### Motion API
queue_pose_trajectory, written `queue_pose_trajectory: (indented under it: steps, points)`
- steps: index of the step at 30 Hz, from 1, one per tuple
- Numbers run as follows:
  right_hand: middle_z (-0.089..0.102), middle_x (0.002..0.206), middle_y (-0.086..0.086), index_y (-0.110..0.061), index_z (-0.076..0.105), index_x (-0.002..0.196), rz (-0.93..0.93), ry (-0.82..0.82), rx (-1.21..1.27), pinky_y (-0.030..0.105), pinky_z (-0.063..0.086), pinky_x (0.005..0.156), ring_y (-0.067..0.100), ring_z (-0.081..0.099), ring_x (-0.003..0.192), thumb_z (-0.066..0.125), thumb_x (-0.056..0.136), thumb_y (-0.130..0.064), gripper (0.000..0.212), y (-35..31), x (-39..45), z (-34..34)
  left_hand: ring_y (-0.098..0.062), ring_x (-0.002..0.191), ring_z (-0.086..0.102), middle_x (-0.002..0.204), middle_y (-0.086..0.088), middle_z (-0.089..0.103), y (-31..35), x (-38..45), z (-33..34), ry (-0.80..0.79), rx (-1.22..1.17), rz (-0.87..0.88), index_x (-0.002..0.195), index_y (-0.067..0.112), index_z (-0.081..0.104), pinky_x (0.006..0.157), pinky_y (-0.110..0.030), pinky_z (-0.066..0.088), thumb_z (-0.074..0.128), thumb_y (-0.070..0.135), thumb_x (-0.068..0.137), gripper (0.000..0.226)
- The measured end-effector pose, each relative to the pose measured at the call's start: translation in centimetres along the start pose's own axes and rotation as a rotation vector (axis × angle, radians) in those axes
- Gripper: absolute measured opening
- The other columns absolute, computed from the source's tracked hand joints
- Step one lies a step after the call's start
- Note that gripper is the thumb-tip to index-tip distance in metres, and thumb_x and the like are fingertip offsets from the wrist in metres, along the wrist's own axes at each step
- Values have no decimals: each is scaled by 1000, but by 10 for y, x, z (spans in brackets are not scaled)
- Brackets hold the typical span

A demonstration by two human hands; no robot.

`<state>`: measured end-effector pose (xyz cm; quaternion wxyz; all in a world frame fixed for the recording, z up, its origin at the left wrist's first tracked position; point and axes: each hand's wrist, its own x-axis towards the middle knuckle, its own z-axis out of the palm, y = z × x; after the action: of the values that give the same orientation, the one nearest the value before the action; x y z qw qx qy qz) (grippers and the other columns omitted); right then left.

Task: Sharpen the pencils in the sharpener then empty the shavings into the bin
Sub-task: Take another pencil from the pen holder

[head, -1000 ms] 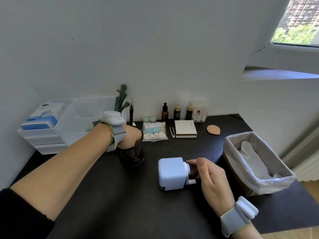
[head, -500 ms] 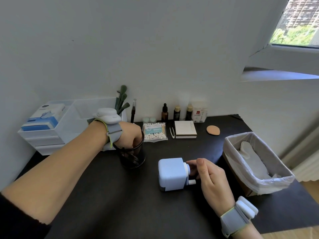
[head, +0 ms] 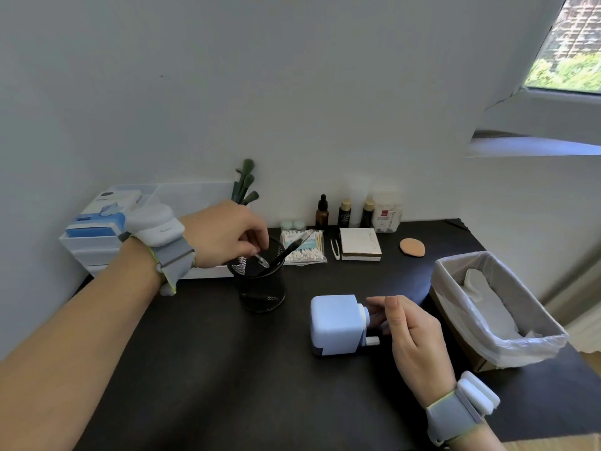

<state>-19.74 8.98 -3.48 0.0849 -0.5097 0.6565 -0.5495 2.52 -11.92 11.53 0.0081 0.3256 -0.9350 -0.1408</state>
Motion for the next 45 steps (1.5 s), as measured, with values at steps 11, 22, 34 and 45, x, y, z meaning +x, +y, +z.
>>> queue_pose_trajectory:
  steps: [11,22,34,45]
  points:
    - [65,102,-6,-13,70,106,-234,17,-226,29,52,82,8,61,99,45,98,-35,34,-41,5,-1,-4,87,71,90,7,75,1,-43,5,243,-416,74,99,17,74,83,-23,56,72,-1,83,25]
    - [66,98,-5,-12,68,115,-424,-153,-298,32,48,83,16,57,94,54,94,-37,35,-89,23,39,-6,91,70,94,8,70,26,-62,43,330,-499,229,102,15,73,85,-22,56,75,3,81,24]
    - [62,83,-4,-19,71,100,-444,-312,-447,40,47,66,19,52,79,47,93,-33,29,-87,23,55,-6,93,68,97,11,68,16,-72,69,367,-505,191,102,21,72,84,-27,56,78,15,80,24]
    - [61,79,-4,-19,70,98,-487,-393,-540,34,46,63,20,52,74,41,93,-33,32,-85,30,64,-1,75,60,81,15,65,3,-79,80,468,-239,200,95,25,76,70,-24,49,67,33,86,15]
